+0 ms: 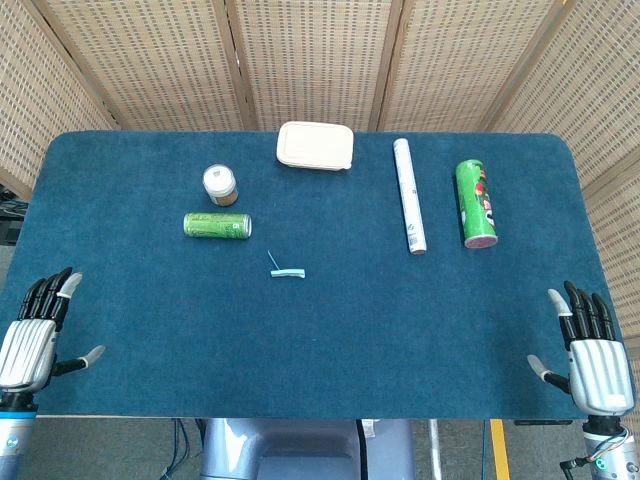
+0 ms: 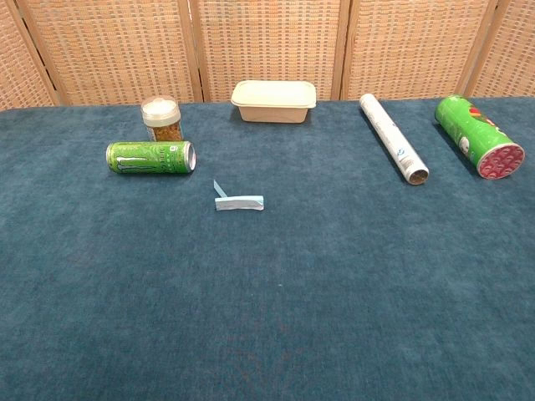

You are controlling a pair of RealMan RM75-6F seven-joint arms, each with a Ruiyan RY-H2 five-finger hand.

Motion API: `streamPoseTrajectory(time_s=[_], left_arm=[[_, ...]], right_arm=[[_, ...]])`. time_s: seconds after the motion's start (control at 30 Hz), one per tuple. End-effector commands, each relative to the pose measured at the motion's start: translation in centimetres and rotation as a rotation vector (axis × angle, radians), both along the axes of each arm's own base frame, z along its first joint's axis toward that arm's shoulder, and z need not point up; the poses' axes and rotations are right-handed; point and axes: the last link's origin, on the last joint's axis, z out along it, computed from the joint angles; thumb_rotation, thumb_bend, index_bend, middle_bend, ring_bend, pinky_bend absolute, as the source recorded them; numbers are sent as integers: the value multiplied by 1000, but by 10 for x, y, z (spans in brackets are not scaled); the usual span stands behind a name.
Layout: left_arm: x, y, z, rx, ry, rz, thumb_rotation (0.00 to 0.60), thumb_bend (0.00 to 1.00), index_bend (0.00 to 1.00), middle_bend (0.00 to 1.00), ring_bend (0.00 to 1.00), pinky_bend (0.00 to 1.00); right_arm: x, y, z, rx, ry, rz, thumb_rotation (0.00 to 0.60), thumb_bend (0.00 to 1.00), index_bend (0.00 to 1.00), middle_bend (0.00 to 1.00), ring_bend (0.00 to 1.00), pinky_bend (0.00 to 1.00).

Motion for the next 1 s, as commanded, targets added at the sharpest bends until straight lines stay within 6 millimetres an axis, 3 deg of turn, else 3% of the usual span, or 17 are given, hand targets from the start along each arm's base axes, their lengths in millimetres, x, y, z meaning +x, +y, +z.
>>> streamPoseTrajectory(time_s=[0.03,0.3,0.4,0.5,0.6,0.7,0.83,1.0], left_arm=[[0,0,-2,-5,1,5,600,38,0,0,0,0],[0,1,-1,-1,-8,12,600,39,0,0,0,0],[1,1,0,17,-12,-11,600,39,0,0,0,0],[2,1,0,26,-18,-24,600,39,0,0,0,0],[3,3,0,26,-24,-22,600,40,0,0,0,0],[6,4,0,24,-34,-24,600,43,0,0,0,0],[6,4,0,28,-30,-24,600,44,0,0,0,0],[3,8,-2,27,-25,3,600,46,0,0,0,0]], right_arm=[[0,0,0,1,-1,-1,600,0,0,0,0,0],[2,0,-3,19,0,6,600,0,0,0,0,0],[17,-9,-4,51,5,73,600,0,0,0,0,0],[38,-32,-5,130,32,110,600,0,0,0,0,0],[66,-70,-9,211,49,147,600,0,22,0,0,0],[95,-112,-27,315,29,165,600,0,58,0,0,0],[115,-136,-43,379,18,167,600,0,110,0,0,0],[152,-176,-78,468,-86,134,600,51,229,0,0,0]])
